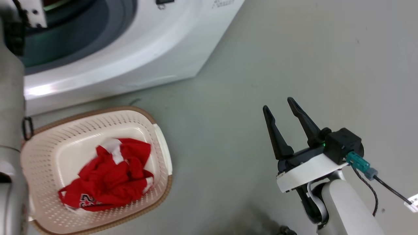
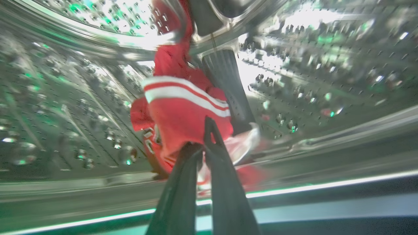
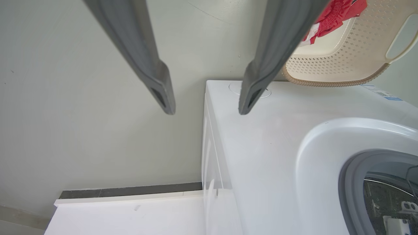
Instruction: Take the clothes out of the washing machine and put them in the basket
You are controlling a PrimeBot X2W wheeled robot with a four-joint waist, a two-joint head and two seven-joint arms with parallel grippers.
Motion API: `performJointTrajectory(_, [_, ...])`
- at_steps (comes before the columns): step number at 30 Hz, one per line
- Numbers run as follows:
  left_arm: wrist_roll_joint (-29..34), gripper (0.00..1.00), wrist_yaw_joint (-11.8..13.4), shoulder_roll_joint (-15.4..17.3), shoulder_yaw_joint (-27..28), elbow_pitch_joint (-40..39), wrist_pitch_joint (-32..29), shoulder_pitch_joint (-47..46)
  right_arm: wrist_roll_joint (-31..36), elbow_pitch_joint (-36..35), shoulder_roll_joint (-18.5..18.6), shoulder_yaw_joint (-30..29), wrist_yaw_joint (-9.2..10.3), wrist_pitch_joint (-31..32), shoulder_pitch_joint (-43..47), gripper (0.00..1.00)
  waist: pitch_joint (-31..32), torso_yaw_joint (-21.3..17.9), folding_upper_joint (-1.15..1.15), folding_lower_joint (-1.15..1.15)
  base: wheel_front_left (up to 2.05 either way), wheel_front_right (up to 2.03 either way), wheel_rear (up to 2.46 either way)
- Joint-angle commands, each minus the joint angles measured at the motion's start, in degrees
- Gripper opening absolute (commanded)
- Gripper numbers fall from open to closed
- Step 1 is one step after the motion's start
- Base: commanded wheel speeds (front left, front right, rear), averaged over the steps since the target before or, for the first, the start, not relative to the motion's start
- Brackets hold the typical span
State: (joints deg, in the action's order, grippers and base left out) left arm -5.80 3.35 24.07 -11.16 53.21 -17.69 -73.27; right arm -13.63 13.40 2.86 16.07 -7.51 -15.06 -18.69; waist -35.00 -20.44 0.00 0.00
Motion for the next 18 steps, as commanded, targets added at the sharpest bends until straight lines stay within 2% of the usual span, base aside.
performJointTrajectory(1, [-0.86, 0.00, 0.18, -1.02, 0.37, -0.69, 2.96, 1.72, 0.84, 0.39, 0.01, -0.54, 0.04, -0.15, 0.93, 1.00, 4.24, 2.53, 0.00, 0.00, 0.00, 0.00, 0.00])
performJointTrajectory(12, [-6.83, 0.00, -1.09, -5.27, 3.67, 1.39, 23.41, 13.60, 3.12, 0.17, 0.05, -4.26, 0.04, 1.89, 6.06, 1.00, 17.97, 6.57, 0.00, 0.00, 0.00, 0.00, 0.00])
performJointTrajectory(15, [-8.13, 0.00, -0.62, -6.95, 4.44, 1.46, 29.20, 17.67, 3.83, -0.78, 0.05, -5.25, 0.04, 3.09, 8.26, 1.00, 21.19, 7.40, 0.00, 0.00, 0.00, 0.00, 0.00])
performJointTrajectory(18, [-9.18, 0.00, -0.91, -7.64, 5.40, -0.17, 32.02, 21.27, 4.20, -2.00, 0.04, -6.24, 0.04, 4.35, 10.07, 1.00, 23.52, 8.25, 0.00, 0.00, 0.00, 0.00, 0.00])
